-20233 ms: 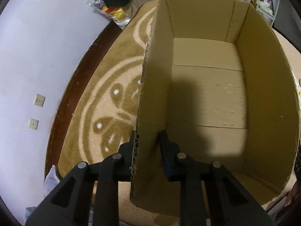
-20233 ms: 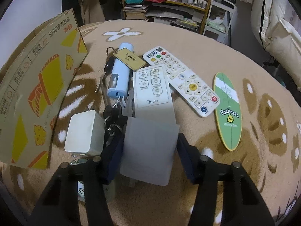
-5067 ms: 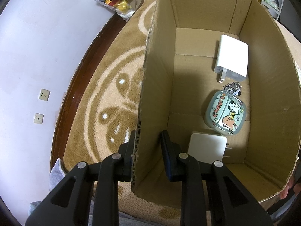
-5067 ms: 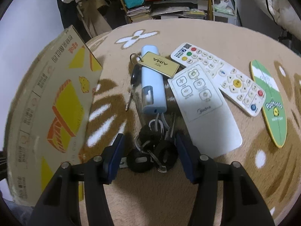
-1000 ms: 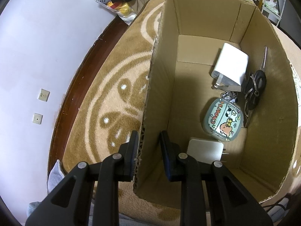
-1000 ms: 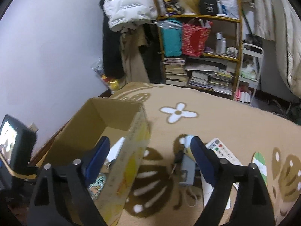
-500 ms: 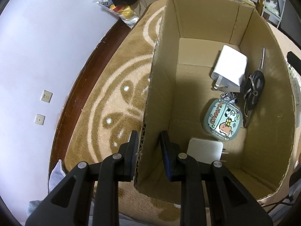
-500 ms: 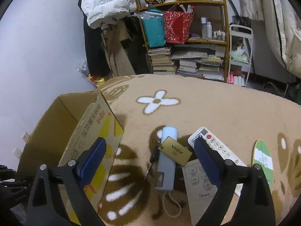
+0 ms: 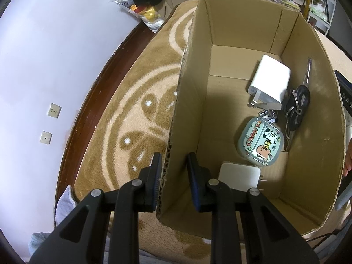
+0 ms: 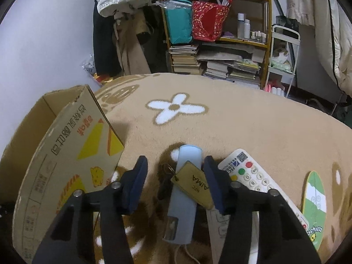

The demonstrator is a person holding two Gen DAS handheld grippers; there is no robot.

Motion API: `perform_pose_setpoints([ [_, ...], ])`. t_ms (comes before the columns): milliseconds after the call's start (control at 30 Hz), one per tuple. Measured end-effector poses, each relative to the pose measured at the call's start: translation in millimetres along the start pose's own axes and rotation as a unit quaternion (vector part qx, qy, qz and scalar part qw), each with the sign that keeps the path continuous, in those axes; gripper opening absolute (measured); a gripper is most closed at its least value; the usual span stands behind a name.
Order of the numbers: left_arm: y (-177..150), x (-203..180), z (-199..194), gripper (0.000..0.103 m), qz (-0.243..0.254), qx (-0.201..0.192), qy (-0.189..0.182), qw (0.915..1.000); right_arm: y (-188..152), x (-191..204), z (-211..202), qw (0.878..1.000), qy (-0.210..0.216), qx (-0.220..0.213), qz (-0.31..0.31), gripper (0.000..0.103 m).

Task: Organize rigid objects
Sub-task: 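Return the right tool to the blue lighter with the AIMA tag, then grasp the AIMA tag and drop it into the box with the right tool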

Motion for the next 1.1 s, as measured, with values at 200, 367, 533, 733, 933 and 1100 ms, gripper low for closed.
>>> perform_pose_setpoints([
  [200, -1.1, -2.0, -0.8, 0.023, 0.002, -0.001, 0.002, 1.0, -0.6, 2.1, 5.2, 1.0, -0.005, -0.004, -0.014, 0.033],
  [367, -1.7, -3.4, -1.7, 0.023, 0.004, -0.001, 0.004, 1.0, -2.1, 11.4, 1.1, 0.999, -0.003, -0.008, -0.039, 0.011],
  [533, -1.6, -4.4, -2.2, 0.023, 0.006, -0.002, 0.005, 1.0, -6.2, 19.8, 0.0, 0.998, -0.007, -0.003, -0.057, 0.006],
  [733, -2.0, -4.2, -2.4, 0.023, 0.006, -0.002, 0.006, 1.0, -1.9, 11.5, -14.0, 0.999, -0.007, -0.018, -0.034, 0.003],
  [933, -2.4, -3.7, -2.8, 0.023, 0.008, -0.003, 0.007, 0.9999, 8.0, -0.3, -35.2, 0.999, 0.008, -0.041, 0.006, 0.003],
  [1100, -2.9, -4.1, -3.3, 0.023, 0.007, -0.003, 0.006, 1.0, 15.9, 10.1, -59.2, 0.997, 0.026, -0.07, 0.004, 0.003],
])
Point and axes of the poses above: each gripper's, at about its wrist camera, not at the fingertips, and z roughly the way its jaws point, x to its left, y to its top, the point moved 1 cm from there along z, roughly the way its jaws point, and after that the axes turned 4 degrees about -y, right-handed, at the moved point
